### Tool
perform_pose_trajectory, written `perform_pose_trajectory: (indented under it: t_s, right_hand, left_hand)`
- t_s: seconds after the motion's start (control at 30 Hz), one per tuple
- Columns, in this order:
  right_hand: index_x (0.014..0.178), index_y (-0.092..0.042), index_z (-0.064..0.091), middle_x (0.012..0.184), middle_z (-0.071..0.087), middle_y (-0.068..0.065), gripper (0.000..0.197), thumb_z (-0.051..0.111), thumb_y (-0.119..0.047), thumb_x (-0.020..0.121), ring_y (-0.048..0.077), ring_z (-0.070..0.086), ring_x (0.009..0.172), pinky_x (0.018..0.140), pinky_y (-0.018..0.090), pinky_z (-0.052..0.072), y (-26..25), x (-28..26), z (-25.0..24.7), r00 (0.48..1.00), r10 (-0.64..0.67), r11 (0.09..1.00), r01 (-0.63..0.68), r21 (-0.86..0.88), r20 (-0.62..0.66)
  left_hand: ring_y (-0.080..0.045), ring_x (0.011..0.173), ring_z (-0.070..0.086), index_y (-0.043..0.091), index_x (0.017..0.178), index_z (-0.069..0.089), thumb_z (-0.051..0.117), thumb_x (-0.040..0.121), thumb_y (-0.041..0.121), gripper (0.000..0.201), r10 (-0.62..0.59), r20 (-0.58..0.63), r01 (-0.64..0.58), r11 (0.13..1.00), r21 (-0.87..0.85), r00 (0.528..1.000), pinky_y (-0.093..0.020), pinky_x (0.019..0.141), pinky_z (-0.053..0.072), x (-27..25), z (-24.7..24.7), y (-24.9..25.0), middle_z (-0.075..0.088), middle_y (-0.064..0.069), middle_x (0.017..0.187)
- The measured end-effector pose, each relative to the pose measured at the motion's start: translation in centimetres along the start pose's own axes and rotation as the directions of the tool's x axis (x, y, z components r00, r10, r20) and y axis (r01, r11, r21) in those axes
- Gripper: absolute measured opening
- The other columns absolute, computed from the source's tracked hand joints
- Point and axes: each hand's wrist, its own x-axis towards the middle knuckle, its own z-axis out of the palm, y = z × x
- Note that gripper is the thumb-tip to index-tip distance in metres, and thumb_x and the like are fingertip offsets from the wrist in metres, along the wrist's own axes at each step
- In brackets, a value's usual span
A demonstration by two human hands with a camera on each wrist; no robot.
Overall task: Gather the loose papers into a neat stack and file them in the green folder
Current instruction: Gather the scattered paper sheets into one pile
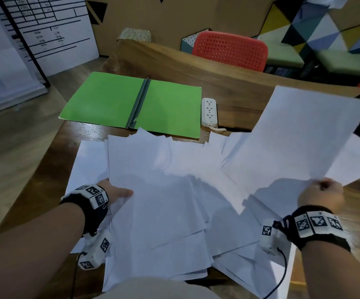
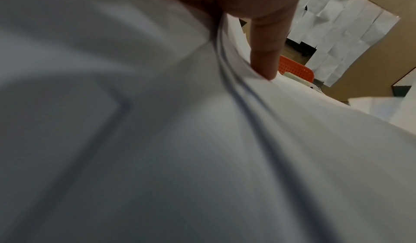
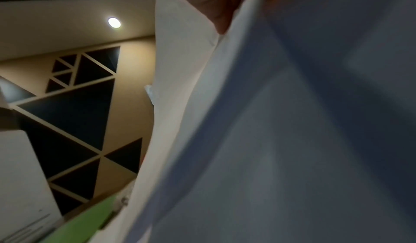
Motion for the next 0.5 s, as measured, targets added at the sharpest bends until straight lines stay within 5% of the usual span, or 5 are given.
perform_pose_trajectory:
  t_s: [0.17,0.23,0.3,0.4,0.5]
  right_hand:
    - [0.109,-0.004,0.062,0.104,0.067,0.017,0.028,0.047,-0.018,0.091,0.015,0.063,0.085,0.063,0.006,0.041,-4.1,0.7,0.0,0.982,-0.185,0.961,0.188,0.204,-0.035]
    - [0.087,-0.017,0.063,0.083,0.063,0.006,0.021,0.048,-0.029,0.083,0.011,0.057,0.071,0.067,0.011,0.045,-6.0,1.1,0.0,0.967,-0.244,0.926,0.253,0.280,-0.067]
    - [0.069,-0.023,0.051,0.067,0.052,0.001,0.014,0.046,-0.033,0.079,0.017,0.053,0.063,0.065,0.029,0.047,-8.2,1.4,-0.2,0.949,-0.315,0.914,0.306,0.265,-0.008]
    - [0.078,-0.012,0.055,0.065,0.046,0.000,0.013,0.047,-0.022,0.082,0.009,0.042,0.057,0.063,0.029,0.040,-12.1,0.2,-0.1,0.901,-0.423,0.877,0.378,0.298,0.101]
    - [0.093,-0.012,0.061,0.083,0.058,0.002,0.014,0.051,-0.019,0.086,-0.009,0.054,0.058,0.064,0.005,0.040,-15.5,-1.5,0.9,0.877,-0.480,0.821,0.447,0.356,0.005]
  left_hand:
    - [-0.033,0.115,0.056,0.008,0.128,0.051,0.080,0.066,0.038,0.074,0.014,0.013,-0.014,1.000,-0.016,1.000,-0.038,0.100,0.044,0.2,-0.2,-0.3,0.059,-0.015,0.129]
    - [-0.033,0.115,0.056,0.009,0.126,0.053,0.080,0.066,0.035,0.071,0.023,0.023,-0.022,0.999,-0.026,0.999,-0.039,0.100,0.044,0.4,-0.2,-0.4,0.060,-0.015,0.128]
    - [-0.032,0.115,0.056,0.008,0.124,0.055,0.078,0.071,0.028,0.062,0.028,0.024,-0.027,0.999,-0.030,0.999,-0.035,0.097,0.043,0.5,0.0,-0.4,0.061,-0.014,0.125]
    - [-0.035,0.111,0.059,0.003,0.121,0.055,0.081,0.066,0.026,0.066,0.021,-0.005,-0.021,0.997,-0.074,1.000,-0.040,0.097,0.047,0.3,0.1,-0.2,0.062,-0.018,0.121]
    - [-0.035,0.114,0.057,0.003,0.124,0.053,0.083,0.063,0.028,0.072,0.025,0.011,-0.024,0.997,-0.067,1.000,-0.040,0.100,0.044,0.3,-0.2,-0.1,0.061,-0.017,0.124]
